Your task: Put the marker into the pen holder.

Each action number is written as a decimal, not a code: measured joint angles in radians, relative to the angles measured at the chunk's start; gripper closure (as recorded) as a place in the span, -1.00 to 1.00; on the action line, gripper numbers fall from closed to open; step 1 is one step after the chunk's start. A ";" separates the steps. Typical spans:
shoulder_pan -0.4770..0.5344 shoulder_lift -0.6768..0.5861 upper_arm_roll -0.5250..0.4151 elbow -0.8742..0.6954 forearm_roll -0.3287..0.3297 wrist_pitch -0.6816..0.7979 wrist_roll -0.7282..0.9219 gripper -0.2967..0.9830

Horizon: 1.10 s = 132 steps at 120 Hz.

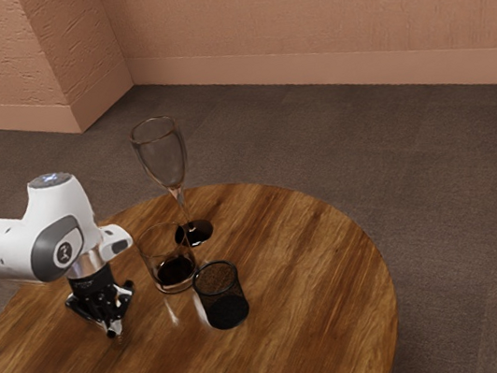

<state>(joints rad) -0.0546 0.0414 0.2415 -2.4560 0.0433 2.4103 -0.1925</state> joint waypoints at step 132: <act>-0.057 0.011 -0.265 0.512 0.108 -0.714 -0.070 0.69</act>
<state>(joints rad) -0.1119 0.0529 -0.0239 -1.9444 0.1511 1.6965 -0.2627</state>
